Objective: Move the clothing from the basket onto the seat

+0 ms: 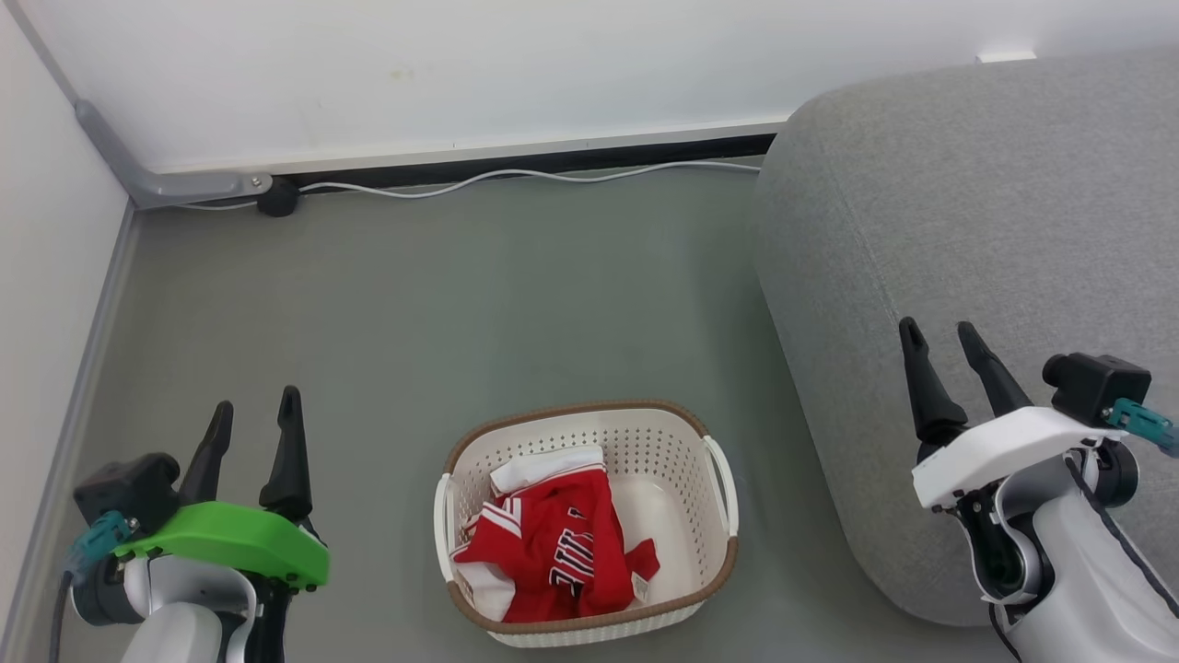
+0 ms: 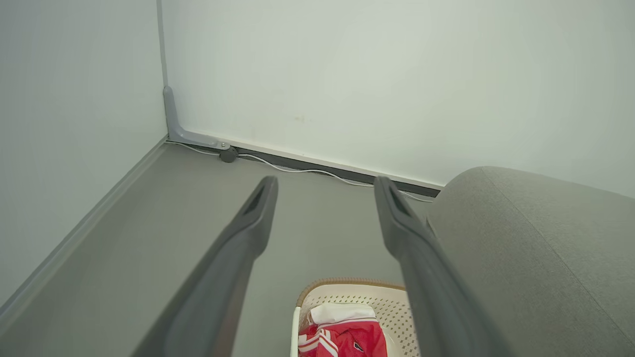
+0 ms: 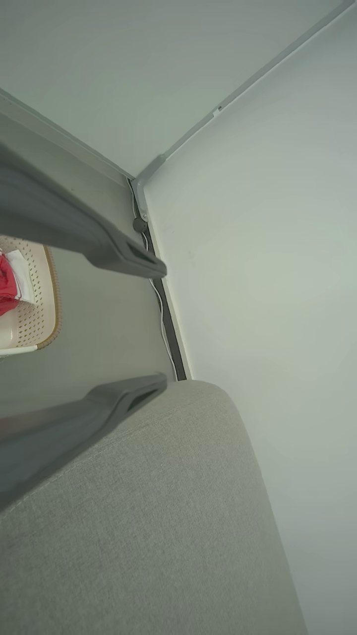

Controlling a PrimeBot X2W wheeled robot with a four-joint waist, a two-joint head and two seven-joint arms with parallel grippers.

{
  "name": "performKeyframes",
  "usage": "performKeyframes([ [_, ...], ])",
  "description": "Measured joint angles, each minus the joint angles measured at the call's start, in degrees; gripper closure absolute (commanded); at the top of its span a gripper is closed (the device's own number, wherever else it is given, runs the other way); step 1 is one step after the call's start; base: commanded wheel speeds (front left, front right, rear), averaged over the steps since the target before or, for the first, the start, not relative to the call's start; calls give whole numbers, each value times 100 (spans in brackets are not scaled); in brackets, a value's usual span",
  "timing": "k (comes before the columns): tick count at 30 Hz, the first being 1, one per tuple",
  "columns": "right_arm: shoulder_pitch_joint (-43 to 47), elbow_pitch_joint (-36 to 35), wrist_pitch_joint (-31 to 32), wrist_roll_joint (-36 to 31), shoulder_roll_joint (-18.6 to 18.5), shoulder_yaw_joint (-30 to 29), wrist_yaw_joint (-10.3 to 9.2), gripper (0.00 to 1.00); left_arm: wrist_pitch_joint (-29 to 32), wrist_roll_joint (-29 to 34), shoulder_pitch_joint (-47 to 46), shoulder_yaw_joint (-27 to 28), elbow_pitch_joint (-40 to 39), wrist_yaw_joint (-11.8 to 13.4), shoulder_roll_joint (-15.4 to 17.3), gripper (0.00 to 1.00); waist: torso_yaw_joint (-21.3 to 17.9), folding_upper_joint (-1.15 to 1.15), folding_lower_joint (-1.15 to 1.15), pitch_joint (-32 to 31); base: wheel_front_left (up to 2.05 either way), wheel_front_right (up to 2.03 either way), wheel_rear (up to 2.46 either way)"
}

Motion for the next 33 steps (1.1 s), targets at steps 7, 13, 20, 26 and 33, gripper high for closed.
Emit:
performKeyframes([
  [7, -85, 74, -156, -526, -58, 170, -55, 0, -146, 494, 0, -57, 40, 114, 4, 0, 6, 0, 0, 6, 0, 0, 0],
  [13, -113, 129, -276, -913, -101, 275, -107, 0, -277, 913, 0, -157, 81, 178, 5, 0, 16, 0, 0, 14, 0, 0, 0],
  [20, -142, 175, -437, -1365, -103, 382, -164, 0, -446, 1399, -24, -246, 138, 280, 16, 0, 25, 0, 0, 26, 0, 0, 0],
  [26, -151, 194, -510, -1581, -90, 380, -210, 0, -514, 1656, -62, -305, 230, 339, 26, 0, 23, 0, 0, 29, 0, 0, 0],
  [33, -151, 211, -510, -1567, -71, 328, -205, 0, -514, 1656, -87, -301, 294, 344, 25, 0, 15, 0, 0, 36, 0, 0, 0],
])
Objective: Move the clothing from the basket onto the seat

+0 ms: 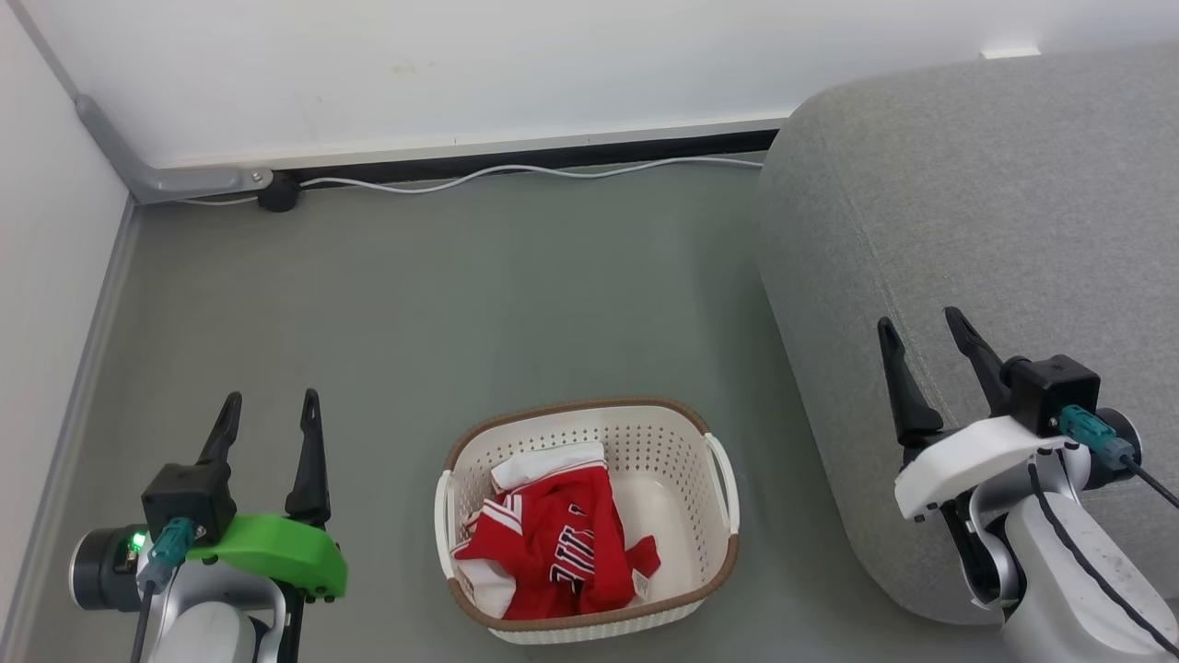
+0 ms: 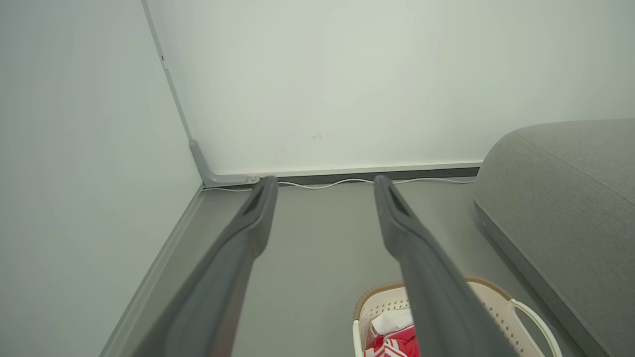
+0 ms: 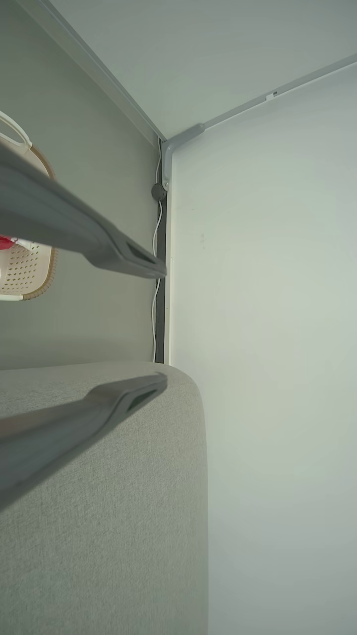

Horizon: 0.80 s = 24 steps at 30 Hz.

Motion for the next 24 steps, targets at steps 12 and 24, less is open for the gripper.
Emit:
performKeyframes([
  [12, 0, 5, 0, -1, 3, -48, 58, 0, 0, 2, -27, -8, 70, 0, 0, 0, 11, 0, 0, 12, 0, 0, 0],
  [24, -7, -3, -1, -27, 25, -90, 109, 0, 0, 38, -50, -27, 109, 0, 0, 0, 31, 0, 0, 76, 0, 0, 0],
])
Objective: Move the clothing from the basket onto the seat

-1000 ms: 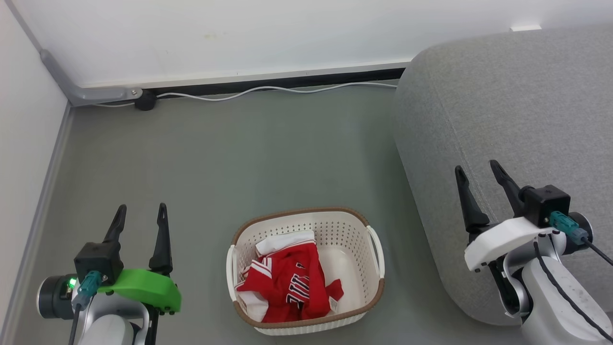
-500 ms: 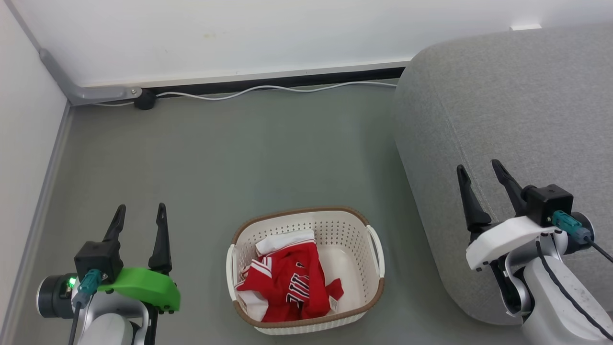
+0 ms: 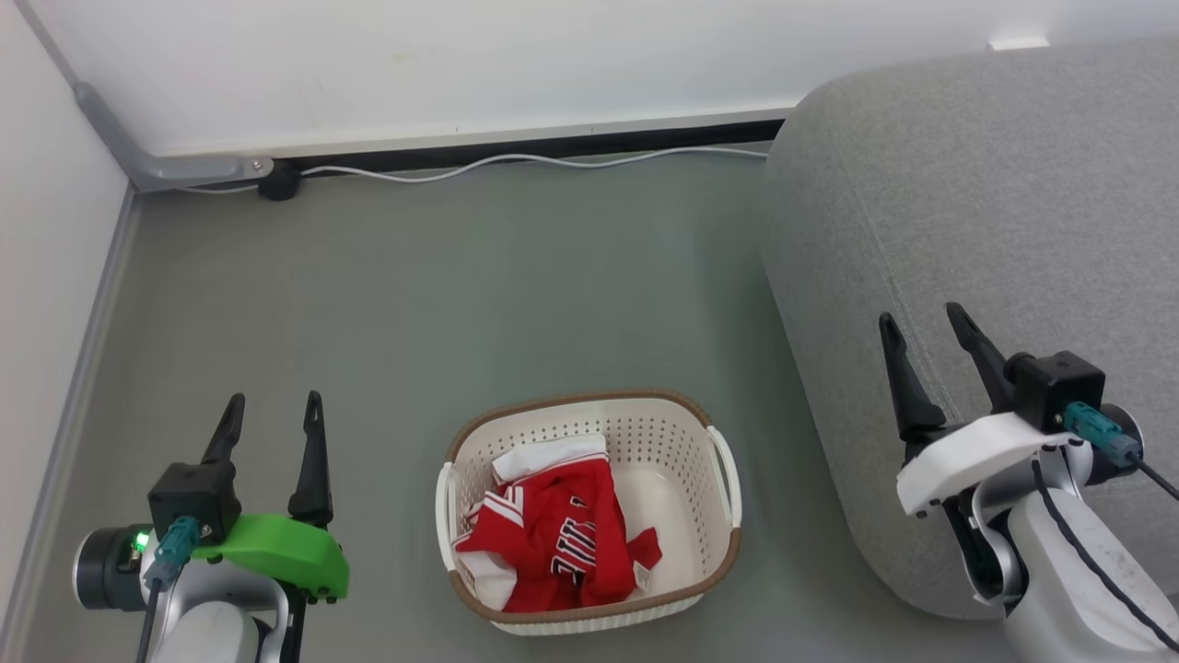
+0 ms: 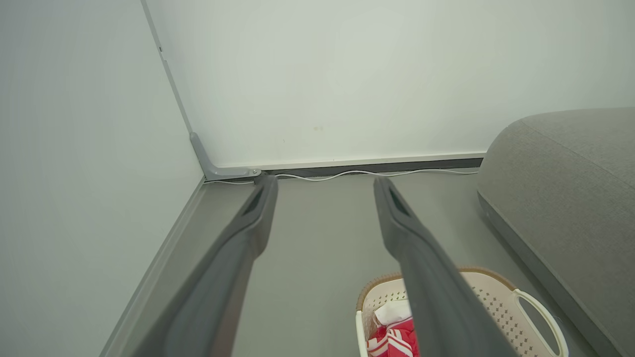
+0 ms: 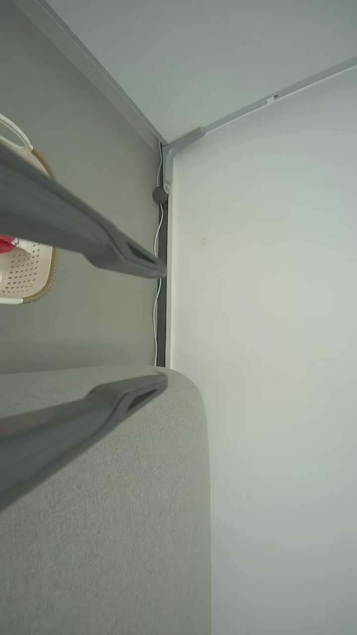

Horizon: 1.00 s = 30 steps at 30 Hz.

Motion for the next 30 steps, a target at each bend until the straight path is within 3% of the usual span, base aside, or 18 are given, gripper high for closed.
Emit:
performKeyframes([
  [12, -355, -276, -26, -16, 40, -73, 49, 0, 0, 9, -139, -156, 42, -26, -34, 0, -84, 0, 0, 395, 0, 0, 0],
  [30, -981, -886, -40, -77, 293, -18, 153, 0, 252, 327, -839, -806, 437, -358, -242, 0, -398, 0, 0, 1446, 0, 0, 0],
])
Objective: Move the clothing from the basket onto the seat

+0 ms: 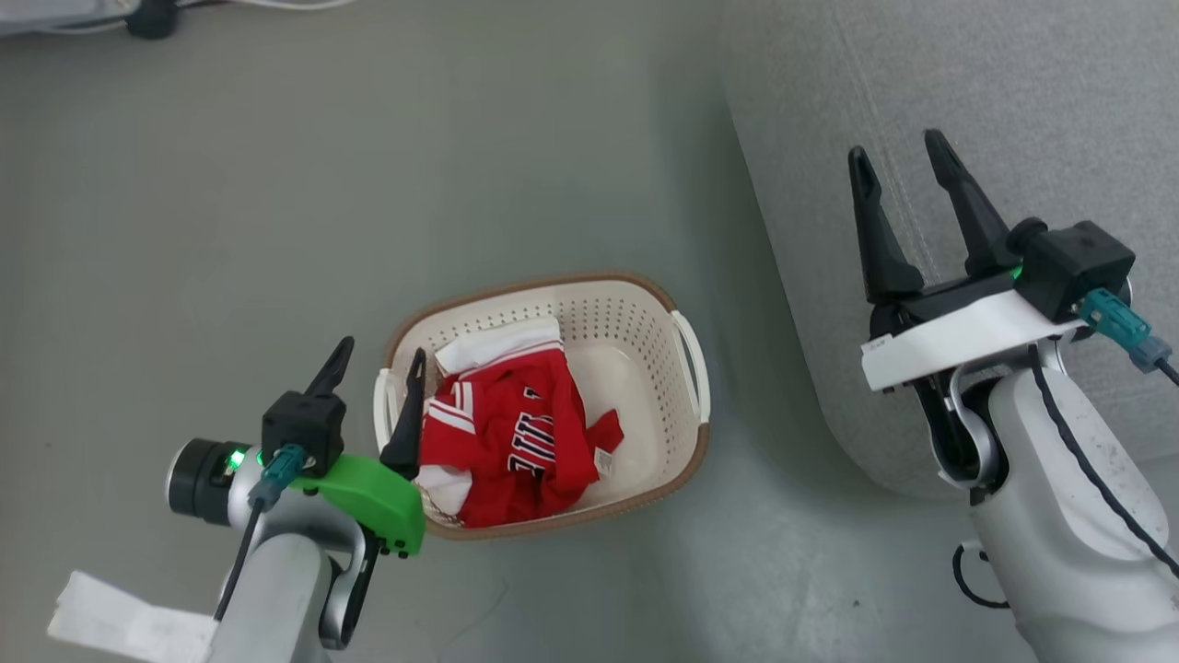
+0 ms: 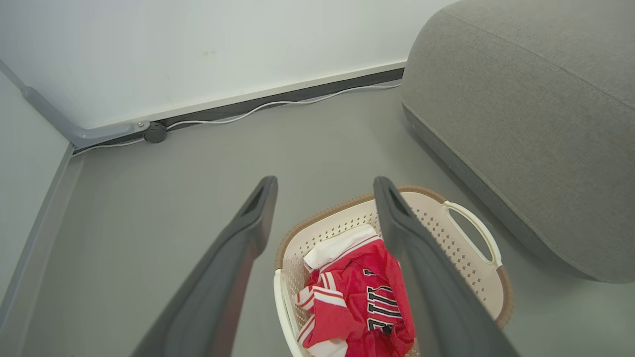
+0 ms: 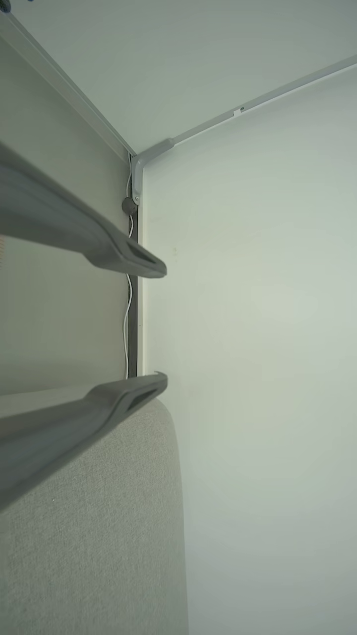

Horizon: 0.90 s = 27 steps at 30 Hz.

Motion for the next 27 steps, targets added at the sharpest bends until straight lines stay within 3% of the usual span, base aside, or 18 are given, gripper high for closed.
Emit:
performKeyframes([
  [27, -1044, -946, -1, -76, 403, 146, 142, 0, 973, 624, -1663, -600, 1533, -532, 63, 0, -928, 0, 0, 2024, 0, 0, 0],
])
